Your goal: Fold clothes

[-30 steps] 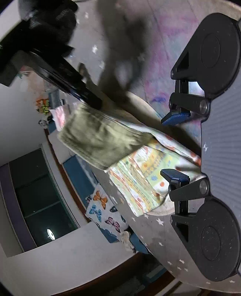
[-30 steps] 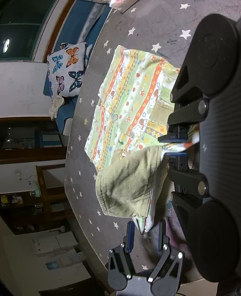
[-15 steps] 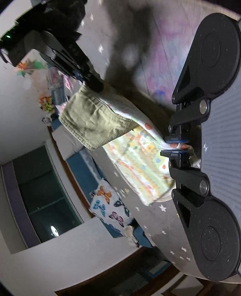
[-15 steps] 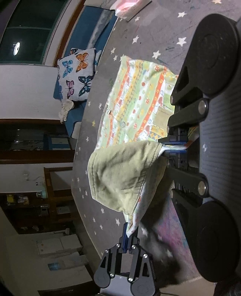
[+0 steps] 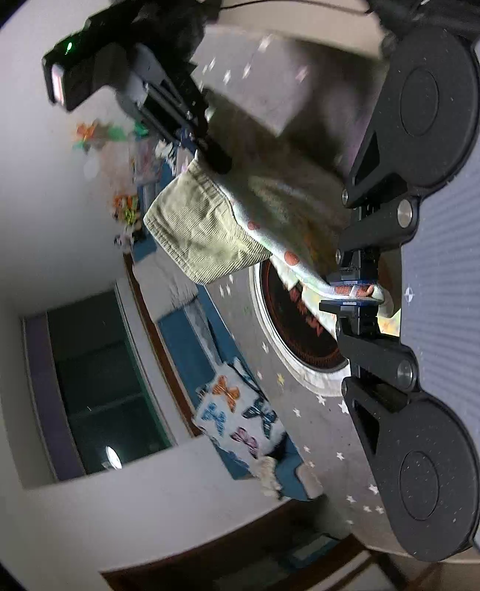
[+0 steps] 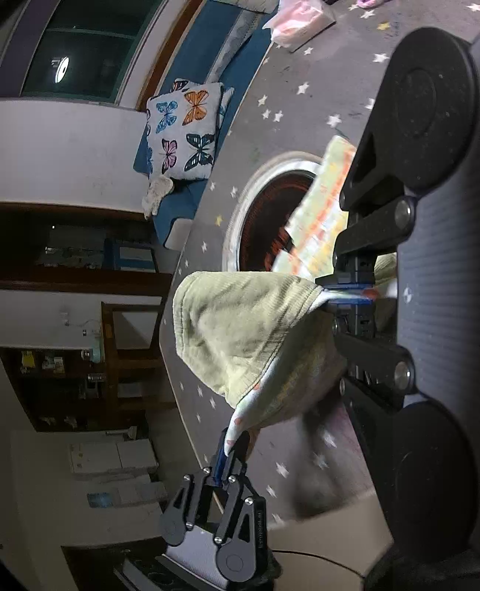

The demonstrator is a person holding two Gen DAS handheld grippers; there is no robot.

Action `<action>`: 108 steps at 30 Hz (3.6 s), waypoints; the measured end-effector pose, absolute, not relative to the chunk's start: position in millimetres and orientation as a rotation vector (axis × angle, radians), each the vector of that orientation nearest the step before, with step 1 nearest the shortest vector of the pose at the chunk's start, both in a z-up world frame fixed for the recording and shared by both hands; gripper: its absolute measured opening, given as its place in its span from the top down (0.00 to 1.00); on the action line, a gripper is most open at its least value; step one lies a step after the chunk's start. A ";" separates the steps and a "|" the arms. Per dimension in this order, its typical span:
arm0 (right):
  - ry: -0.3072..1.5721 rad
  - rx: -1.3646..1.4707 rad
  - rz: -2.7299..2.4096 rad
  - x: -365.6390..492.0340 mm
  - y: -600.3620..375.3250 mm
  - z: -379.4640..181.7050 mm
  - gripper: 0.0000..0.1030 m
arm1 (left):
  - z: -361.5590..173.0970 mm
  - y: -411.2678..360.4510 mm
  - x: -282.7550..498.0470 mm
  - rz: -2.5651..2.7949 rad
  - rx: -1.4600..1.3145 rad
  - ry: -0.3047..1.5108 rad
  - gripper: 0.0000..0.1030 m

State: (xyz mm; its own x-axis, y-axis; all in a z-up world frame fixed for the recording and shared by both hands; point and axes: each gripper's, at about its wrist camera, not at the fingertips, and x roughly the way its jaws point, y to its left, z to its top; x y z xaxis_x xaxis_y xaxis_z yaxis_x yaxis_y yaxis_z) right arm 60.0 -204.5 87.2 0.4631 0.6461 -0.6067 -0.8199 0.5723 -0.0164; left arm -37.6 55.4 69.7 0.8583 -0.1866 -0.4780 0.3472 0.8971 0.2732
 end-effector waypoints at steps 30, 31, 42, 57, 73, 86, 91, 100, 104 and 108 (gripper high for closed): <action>0.615 -0.226 0.676 168.3 -186.8 18.7 0.83 | -15.4 97.2 126.0 -0.021 0.160 0.718 0.71; 0.640 -0.220 0.681 169.6 -186.8 14.1 0.83 | -15.1 97.2 125.7 -0.013 0.165 0.717 0.71; 0.767 -0.119 0.523 207.5 -212.9 -17.2 0.89 | -6.4 113.6 126.4 0.104 0.162 0.725 0.74; 0.793 -0.098 0.747 221.6 -135.2 -21.9 0.89 | 2.2 53.4 160.7 -0.207 -0.009 0.785 0.78; 0.745 -0.279 0.894 163.8 -116.7 -13.7 0.89 | -10.2 44.6 164.8 -0.166 0.058 0.762 0.80; 0.740 -0.347 0.965 95.1 -135.4 -12.2 0.88 | -0.7 42.4 144.4 -0.117 0.072 0.700 0.79; 0.724 -0.253 0.924 97.9 -149.1 -7.2 0.80 | 12.8 40.4 98.2 -0.146 0.089 0.638 0.79; 0.755 -0.189 0.872 97.5 -169.1 -20.7 0.79 | -16.2 46.0 38.0 -0.149 0.022 0.658 0.80; 0.765 -0.164 0.865 94.2 -176.7 -22.6 0.80 | -16.3 58.5 30.9 -0.110 -0.046 0.644 0.78; 0.758 -0.140 0.837 90.3 -186.1 -19.6 0.79 | -18.7 65.3 22.3 -0.076 -0.035 0.635 0.78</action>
State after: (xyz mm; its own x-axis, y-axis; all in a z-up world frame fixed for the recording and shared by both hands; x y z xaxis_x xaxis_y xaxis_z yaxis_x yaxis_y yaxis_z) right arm 90.3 -186.1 -19.6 0.4284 0.6202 -0.6572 -0.7152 0.6772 0.1729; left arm 22.3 65.3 -18.7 0.8023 -0.0819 -0.5913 0.0601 0.9966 -0.0564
